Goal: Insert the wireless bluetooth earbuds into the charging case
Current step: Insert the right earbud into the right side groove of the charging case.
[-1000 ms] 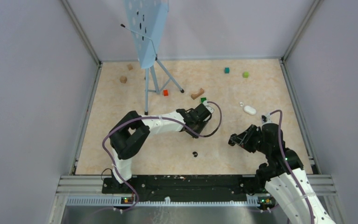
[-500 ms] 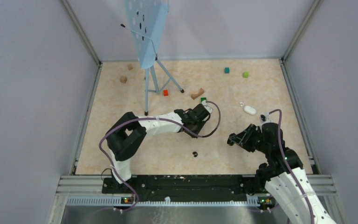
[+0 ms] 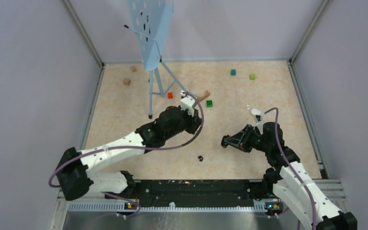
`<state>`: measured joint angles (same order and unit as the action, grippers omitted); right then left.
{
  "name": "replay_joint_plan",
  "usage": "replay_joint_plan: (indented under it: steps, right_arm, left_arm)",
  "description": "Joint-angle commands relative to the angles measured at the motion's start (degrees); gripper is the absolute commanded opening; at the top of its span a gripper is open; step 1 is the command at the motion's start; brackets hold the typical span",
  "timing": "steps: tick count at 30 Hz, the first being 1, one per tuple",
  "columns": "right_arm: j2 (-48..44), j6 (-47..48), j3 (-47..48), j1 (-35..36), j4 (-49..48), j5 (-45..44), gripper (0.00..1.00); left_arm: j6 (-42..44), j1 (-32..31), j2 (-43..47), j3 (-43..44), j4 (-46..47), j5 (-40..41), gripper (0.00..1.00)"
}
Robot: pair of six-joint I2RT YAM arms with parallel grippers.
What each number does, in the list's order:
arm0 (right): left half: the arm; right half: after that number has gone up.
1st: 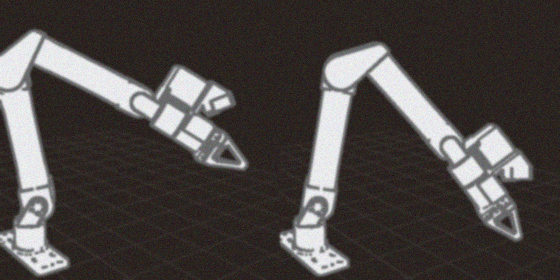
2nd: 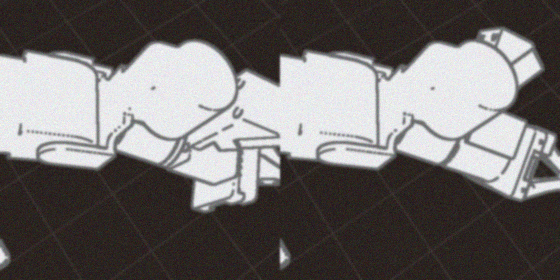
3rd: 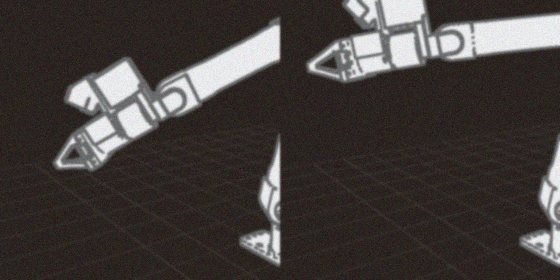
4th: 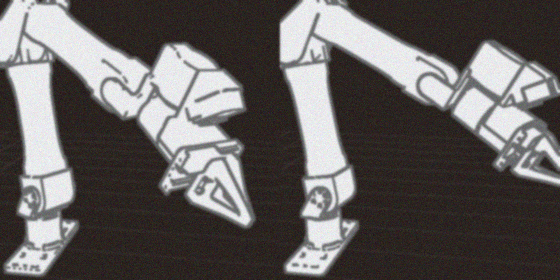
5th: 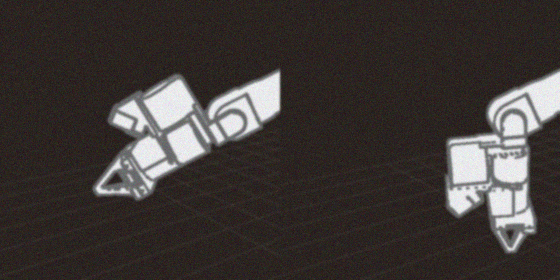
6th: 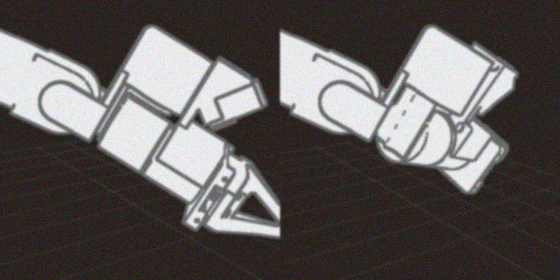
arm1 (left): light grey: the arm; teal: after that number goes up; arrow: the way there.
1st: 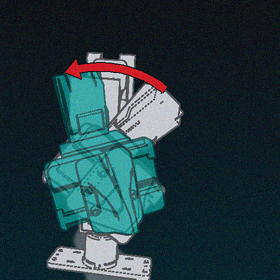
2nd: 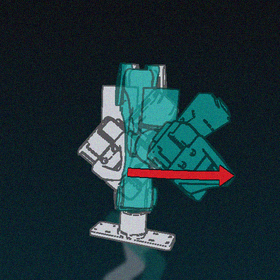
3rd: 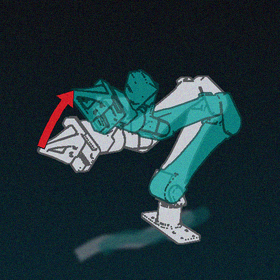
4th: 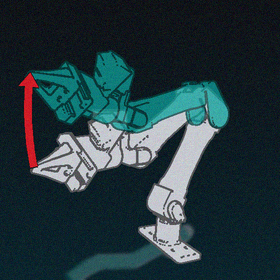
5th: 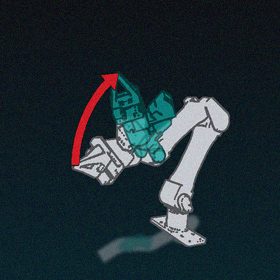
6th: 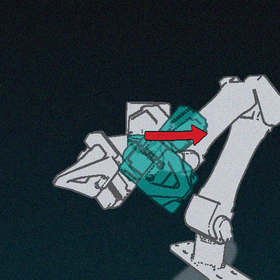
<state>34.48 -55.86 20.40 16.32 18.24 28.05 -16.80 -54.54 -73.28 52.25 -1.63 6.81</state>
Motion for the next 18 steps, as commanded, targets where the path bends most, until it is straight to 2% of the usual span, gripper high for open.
replay_joint_plan:
  steps: [1,9,15,18]
  right_arm:
    - [1.5,-7.2,-3.9,-0.4,-18.2,8.6,0.00]
    - [8.3,-25.1,-11.2,-0.4,-50.7,16.1,0.00]
    - [11.4,-34.4,-11.9,-0.4,-65.5,17.3,0.00]
    - [11.7,-37.2,-12.2,-0.4,-69.4,17.2,0.00]
  left_arm:
    - [-1.6,-0.2,8.0,-6.7,16.5,-4.6,0.27]
    - [-5.1,-0.2,13.3,-11.3,21.1,-11.8,0.23]
    - [-7.4,-0.2,14.9,-17.0,32.8,-16.3,0.17]
    - [-7.9,-0.2,14.7,-19.3,39.1,-18.8,0.16]
